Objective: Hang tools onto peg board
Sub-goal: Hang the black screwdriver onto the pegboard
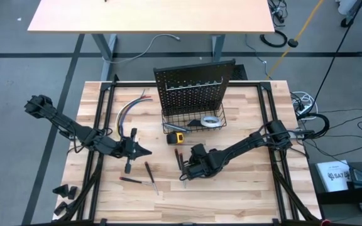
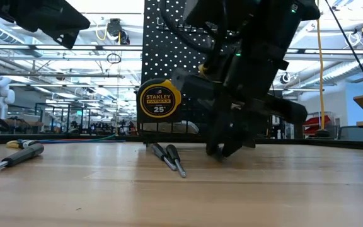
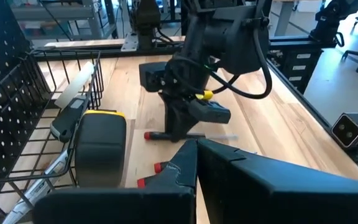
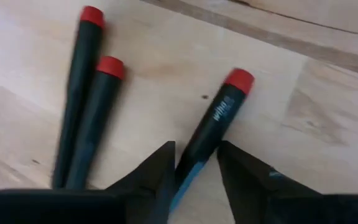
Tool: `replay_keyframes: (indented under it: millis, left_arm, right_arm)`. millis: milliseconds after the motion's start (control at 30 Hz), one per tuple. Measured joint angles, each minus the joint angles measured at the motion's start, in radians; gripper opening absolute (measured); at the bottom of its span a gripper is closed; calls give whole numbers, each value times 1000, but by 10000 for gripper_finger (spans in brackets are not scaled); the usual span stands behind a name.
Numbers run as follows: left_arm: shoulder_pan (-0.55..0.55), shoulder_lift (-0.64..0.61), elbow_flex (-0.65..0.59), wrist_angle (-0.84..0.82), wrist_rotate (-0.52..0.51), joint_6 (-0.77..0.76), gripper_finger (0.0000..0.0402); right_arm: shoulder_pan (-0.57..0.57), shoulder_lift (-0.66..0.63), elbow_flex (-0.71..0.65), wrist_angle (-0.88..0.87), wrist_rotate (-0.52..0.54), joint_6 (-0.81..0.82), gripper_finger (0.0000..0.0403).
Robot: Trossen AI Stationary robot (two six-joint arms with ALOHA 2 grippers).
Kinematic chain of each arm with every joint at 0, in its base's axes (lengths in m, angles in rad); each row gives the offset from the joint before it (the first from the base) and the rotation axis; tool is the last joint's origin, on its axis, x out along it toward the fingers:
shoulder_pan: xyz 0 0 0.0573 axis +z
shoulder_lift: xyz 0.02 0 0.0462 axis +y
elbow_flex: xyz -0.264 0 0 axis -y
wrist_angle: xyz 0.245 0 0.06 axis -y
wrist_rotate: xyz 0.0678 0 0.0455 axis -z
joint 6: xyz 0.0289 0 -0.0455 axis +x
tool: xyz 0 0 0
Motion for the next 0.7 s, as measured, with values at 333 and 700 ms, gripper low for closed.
replay_keyframes:
  millis: [333, 700]
  left_arm:
    - [2, 0, 0, 17, -51, -58, 8]
    - [2, 0, 0, 133, -150, -82, 8]
  right_arm:
    - [5, -58, -12, -52, -1, -151, 25]
    - [67, -372, -11, -217, 284, -308, 25]
